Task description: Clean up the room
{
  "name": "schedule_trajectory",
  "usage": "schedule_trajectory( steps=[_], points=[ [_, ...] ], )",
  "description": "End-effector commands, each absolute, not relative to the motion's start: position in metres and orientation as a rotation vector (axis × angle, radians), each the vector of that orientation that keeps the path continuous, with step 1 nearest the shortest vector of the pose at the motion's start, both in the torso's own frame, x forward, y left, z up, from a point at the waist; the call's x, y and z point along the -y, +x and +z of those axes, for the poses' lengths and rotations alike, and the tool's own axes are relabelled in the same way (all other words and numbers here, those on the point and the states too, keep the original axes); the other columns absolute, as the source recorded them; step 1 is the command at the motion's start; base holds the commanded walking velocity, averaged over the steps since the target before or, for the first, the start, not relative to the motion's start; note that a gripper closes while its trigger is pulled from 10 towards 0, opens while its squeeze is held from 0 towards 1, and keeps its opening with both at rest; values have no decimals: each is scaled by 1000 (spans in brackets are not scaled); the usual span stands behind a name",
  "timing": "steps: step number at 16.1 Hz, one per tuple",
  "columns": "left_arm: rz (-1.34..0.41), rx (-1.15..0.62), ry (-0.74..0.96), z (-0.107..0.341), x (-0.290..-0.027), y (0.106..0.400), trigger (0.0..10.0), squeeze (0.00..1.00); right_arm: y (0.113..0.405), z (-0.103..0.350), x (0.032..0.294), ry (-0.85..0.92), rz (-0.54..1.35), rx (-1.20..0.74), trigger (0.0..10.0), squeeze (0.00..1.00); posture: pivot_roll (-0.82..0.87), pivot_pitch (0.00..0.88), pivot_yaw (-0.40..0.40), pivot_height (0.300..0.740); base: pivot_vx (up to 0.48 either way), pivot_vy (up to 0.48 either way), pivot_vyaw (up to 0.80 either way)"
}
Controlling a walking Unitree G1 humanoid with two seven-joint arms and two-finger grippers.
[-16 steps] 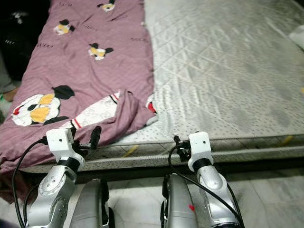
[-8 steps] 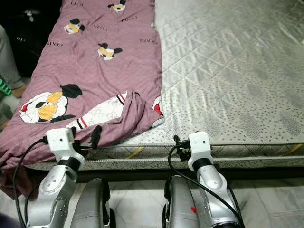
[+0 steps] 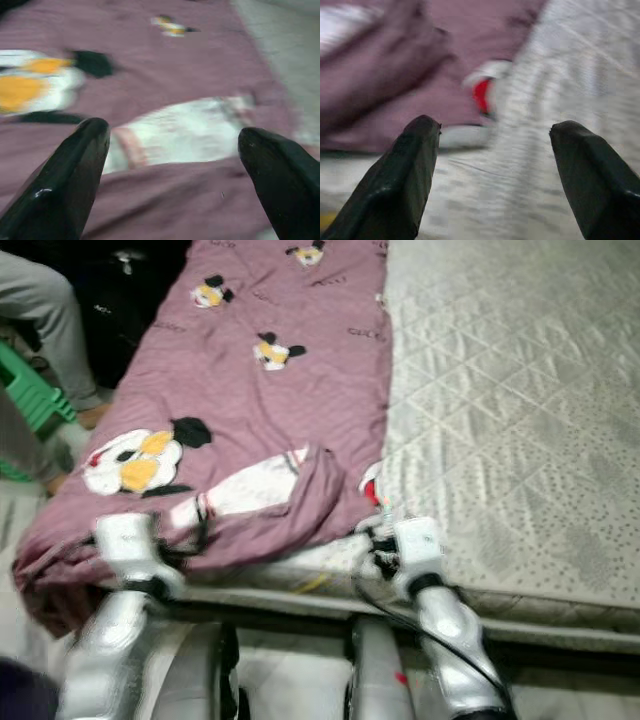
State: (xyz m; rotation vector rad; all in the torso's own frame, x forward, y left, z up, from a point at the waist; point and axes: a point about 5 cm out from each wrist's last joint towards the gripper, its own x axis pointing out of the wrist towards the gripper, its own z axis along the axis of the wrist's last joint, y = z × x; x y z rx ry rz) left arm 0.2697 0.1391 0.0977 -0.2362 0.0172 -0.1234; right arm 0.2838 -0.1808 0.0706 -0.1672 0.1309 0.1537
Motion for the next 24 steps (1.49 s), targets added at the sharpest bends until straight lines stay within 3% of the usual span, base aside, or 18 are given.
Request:
schedule_trajectory(
  steps=[1, 8, 13, 21, 24],
  points=[
    [-83, -32, -212, 94, -152, 267, 10000, 0, 282, 69, 175, -143, 164, -131, 10000, 0, -45, 225, 40, 575, 292, 0, 0],
    [-77, -58, -202, 89, -151, 267, 10000, 0, 281, 67, 175, -130, 163, -134, 10000, 0, -42, 215, 36, 575, 39, 0, 0],
    [-71, -65, -197, 88, -153, 266, 10000, 0, 280, 66, 175, -122, 175, -134, 10000, 0, -38, 219, 33, 519, 0, 0, 0],
    [-63, -54, -199, 93, -152, 268, 10000, 0, 282, 69, 176, -123, 163, -135, 10000, 0, -39, 225, 32, 519, 0, 0, 0],
    [-68, -41, -150, 98, -154, 267, 10000, 0, 295, 92, 172, -71, 129, -81, 10000, 0, -3, 219, 28, 519, 0, 0, 0]
  ],
)
